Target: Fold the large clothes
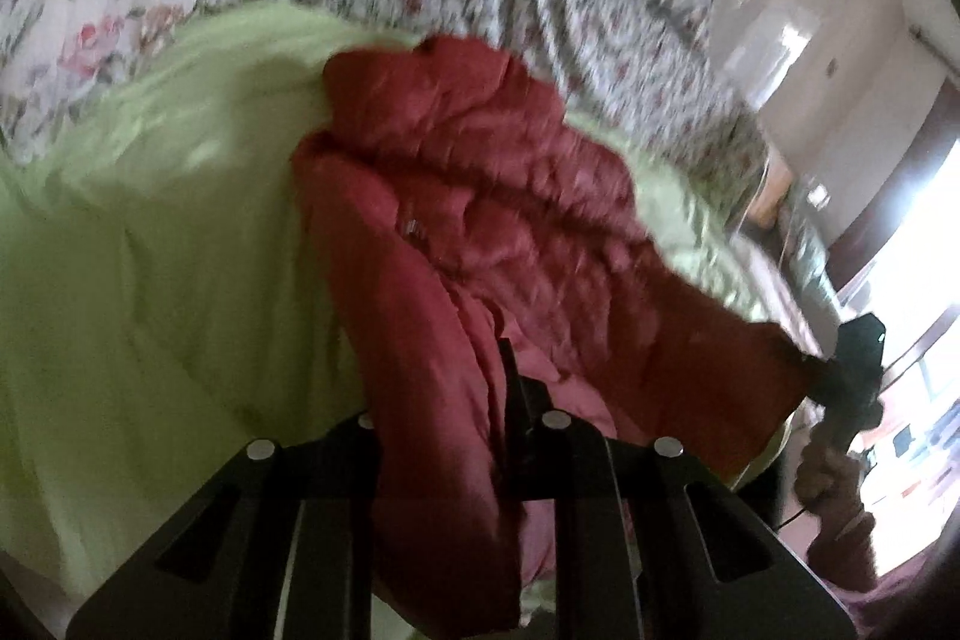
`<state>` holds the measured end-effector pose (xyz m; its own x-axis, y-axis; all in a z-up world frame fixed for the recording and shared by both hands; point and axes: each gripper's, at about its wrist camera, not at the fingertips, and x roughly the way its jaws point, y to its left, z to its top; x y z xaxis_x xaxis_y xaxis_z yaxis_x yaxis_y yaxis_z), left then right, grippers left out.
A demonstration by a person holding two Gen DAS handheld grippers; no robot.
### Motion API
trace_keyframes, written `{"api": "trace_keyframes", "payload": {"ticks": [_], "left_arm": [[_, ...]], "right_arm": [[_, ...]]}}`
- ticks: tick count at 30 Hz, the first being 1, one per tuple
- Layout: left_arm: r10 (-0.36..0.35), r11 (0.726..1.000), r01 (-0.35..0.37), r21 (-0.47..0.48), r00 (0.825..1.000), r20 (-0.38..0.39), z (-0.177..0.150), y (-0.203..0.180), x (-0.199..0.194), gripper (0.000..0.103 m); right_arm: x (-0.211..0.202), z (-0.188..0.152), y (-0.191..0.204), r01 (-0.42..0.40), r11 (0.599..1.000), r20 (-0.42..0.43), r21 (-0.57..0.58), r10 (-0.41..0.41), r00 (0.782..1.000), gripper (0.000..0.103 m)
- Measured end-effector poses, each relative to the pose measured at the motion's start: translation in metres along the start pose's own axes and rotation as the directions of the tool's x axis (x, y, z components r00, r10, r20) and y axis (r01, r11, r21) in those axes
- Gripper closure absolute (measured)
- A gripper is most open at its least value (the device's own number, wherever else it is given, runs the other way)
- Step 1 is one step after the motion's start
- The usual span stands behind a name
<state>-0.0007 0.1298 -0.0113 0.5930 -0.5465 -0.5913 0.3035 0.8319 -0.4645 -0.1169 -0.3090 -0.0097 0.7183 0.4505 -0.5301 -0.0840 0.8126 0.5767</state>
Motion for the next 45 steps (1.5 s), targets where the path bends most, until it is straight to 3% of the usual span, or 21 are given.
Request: {"api": "trace_keyframes", "payload": {"ticks": [6,10,18,28,45], "left_arm": [[-0.034,0.999,0.036,-0.026,0.996,0.082,0.036,-0.004,0.000,0.088],[-0.041,0.997,0.049,-0.058,0.991,0.129,0.059,-0.003,0.005,0.088],[0.050,0.995,-0.033,-0.091,0.981,0.186,0.109,-0.004,0.035,0.088],[0.105,0.990,-0.086,-0.108,0.977,0.186,0.148,-0.002,0.074,0.088],[0.185,0.976,-0.168,-0.137,0.975,0.121,0.191,0.019,0.141,0.087]], "right_arm": [[-0.004,0.035,0.007,-0.040,0.999,0.128,0.003,0.039,0.991,0.078],[-0.002,0.059,0.010,-0.019,1.000,0.192,-0.018,0.022,0.981,0.078],[0.018,0.109,0.005,0.016,1.000,0.271,-0.002,-0.015,0.963,0.078],[0.063,0.163,0.004,0.075,0.997,0.277,0.006,-0.073,0.958,0.078],[0.115,0.203,-0.025,0.143,0.988,0.261,0.052,-0.152,0.953,0.078]]}}
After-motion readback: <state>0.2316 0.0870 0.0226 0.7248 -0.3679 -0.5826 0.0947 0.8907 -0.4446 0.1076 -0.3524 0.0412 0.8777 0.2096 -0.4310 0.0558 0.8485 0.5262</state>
